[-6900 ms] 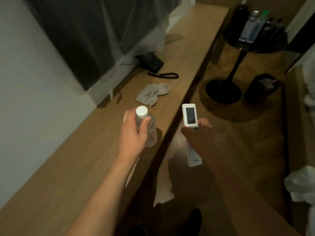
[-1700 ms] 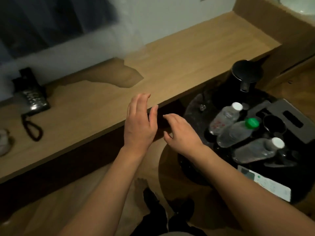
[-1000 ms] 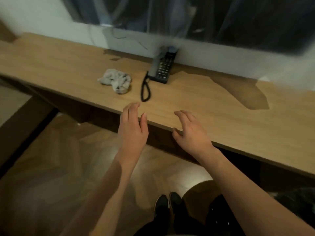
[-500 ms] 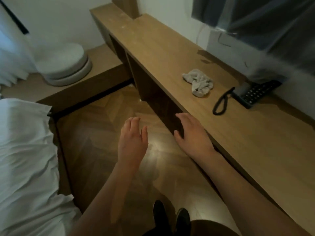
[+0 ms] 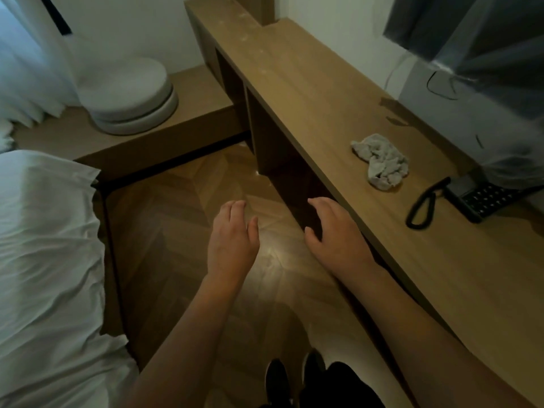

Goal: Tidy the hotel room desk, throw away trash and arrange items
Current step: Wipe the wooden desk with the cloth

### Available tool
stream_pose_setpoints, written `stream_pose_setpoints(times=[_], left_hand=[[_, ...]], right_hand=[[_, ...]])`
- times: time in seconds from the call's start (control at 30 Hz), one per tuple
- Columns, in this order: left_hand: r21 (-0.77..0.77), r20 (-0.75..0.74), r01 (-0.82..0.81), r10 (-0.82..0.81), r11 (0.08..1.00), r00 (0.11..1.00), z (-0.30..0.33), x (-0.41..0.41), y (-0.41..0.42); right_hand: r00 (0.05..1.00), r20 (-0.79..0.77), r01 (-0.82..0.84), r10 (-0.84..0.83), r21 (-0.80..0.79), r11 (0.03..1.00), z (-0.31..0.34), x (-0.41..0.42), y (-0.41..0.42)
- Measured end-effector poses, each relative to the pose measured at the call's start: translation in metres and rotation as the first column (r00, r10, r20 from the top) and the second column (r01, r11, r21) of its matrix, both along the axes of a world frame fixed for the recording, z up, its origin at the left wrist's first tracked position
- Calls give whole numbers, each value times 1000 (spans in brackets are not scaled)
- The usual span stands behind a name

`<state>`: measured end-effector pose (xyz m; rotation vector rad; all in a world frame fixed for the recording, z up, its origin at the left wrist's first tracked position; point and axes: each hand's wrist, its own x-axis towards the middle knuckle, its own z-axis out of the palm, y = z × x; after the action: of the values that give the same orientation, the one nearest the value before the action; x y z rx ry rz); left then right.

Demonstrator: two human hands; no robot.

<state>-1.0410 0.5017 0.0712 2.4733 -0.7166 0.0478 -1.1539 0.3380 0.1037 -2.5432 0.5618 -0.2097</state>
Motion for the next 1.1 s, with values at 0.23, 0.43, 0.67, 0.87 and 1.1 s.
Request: stream_pose_setpoints(times=[0.23, 0.43, 0.67, 0.87, 1.1], left_hand=[[48, -45, 23, -21, 999, 999, -13, 56, -66], [127, -76, 87, -78, 988, 994, -11, 111, -140], [178, -122, 267, -248, 947, 961, -47, 173, -235], [241, -173, 468, -436, 851, 883, -110, 202, -338], [234, -224, 644, -604, 729, 765, -168, 184, -425]], right_hand=[[996, -77, 44, -39, 64, 997, -21, 52, -72], [977, -144, 170, -154, 105, 980, -36, 104, -163], [923, -268, 294, -276, 26, 956, -91, 154, -259], [775, -389, 476, -498, -161, 865, -145, 168, -316], [608, -443, 682, -659, -133, 719, -193, 148, -344]])
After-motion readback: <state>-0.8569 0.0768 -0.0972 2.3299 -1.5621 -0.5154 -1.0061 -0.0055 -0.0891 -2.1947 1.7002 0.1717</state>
